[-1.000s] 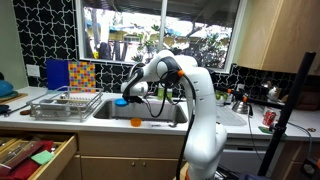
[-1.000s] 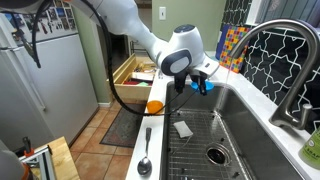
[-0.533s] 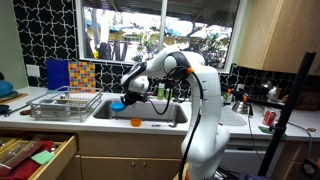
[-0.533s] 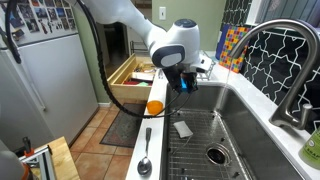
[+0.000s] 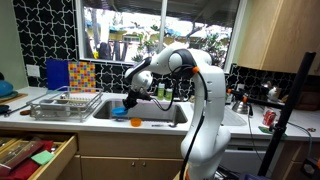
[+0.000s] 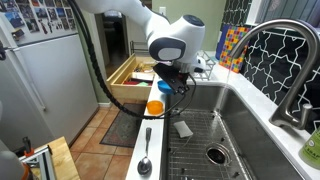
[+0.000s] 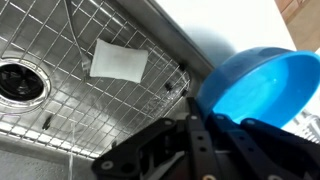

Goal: Pour water into the blue and orange bowls

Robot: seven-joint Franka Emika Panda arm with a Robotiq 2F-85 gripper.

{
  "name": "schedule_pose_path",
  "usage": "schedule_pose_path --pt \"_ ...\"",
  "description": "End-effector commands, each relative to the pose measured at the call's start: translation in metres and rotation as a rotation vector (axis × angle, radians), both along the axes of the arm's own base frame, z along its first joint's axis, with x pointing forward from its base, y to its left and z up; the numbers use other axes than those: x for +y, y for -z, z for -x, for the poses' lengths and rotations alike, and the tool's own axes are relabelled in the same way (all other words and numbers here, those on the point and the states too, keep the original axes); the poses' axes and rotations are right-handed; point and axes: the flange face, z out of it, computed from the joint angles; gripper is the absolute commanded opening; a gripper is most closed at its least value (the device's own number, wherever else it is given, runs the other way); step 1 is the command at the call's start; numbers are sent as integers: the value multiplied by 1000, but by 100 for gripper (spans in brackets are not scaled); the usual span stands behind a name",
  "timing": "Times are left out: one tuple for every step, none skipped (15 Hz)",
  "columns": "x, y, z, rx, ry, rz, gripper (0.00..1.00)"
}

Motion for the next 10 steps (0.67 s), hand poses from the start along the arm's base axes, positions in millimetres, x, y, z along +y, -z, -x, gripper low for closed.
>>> schedule_pose_path --pt "0 -2 1 -2 -14 1 5" --pt "1 -2 1 -5 -21 3 5" --pt "2 -2 1 -5 -25 4 5" --pt "2 -2 1 -5 -27 4 5" --pt "2 -1 1 -5 -27 4 5" --pt "5 -1 2 -16 -61 1 1" --pt "10 -1 4 -22 -93 -28 1" --pt "15 -1 8 -29 -129 -45 1" --pt "19 0 9 -35 -164 -60 1" --pt "22 1 11 -45 -198 -69 1"
